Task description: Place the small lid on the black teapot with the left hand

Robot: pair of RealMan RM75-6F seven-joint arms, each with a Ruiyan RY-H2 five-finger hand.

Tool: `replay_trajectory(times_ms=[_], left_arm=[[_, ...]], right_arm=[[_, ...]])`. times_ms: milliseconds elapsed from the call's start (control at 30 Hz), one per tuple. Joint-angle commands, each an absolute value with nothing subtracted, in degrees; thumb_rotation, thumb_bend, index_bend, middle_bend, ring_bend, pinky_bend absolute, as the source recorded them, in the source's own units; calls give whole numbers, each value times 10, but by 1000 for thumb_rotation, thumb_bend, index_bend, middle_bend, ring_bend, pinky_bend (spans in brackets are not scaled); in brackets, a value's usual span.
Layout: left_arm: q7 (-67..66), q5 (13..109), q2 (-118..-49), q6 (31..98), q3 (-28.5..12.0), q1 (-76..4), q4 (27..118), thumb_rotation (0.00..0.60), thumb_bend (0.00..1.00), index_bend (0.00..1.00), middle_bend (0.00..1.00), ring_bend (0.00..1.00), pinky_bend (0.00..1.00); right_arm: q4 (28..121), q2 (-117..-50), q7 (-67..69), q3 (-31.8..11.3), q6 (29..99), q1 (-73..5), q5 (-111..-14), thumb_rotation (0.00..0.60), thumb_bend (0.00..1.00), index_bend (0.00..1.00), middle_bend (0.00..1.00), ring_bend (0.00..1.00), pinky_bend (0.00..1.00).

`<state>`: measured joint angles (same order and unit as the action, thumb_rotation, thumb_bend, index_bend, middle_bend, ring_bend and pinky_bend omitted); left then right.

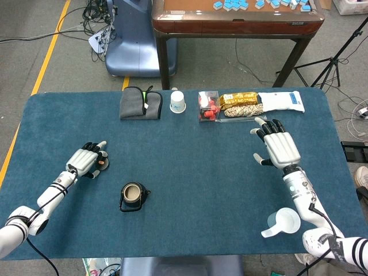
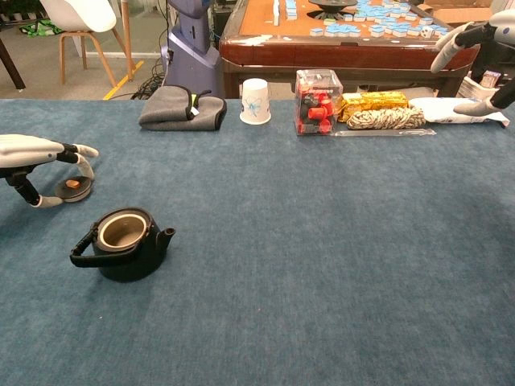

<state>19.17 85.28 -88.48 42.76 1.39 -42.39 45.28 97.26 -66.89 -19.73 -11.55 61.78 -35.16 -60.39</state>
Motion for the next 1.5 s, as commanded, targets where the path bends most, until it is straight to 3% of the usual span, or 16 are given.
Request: replay_trajectory(times_ms=[33, 333, 967, 1500], left_arm=[[188, 850, -880, 431, 12, -421, 461, 600, 344, 306, 0, 0, 0], [168, 841, -850, 455, 6, -407, 506, 600, 343, 310, 0, 0, 0], [-30, 750, -714, 501, -19, -360, 779, 600, 344, 310, 0, 0, 0], [-195, 671, -690, 545, -24, -345, 933, 600, 344, 310, 0, 0, 0]], right_arm=[[972, -669, -197, -115, 618, -351, -605, 600, 291, 265, 102, 97, 38], [970, -668, -189, -116, 616, -351, -610, 600, 292, 265, 101, 97, 38], [905, -686, -113, -119, 568, -369, -650, 600, 291, 265, 100, 97, 38], [908, -658, -36, -127, 576, -366, -710, 600, 291, 265, 100, 97, 38]])
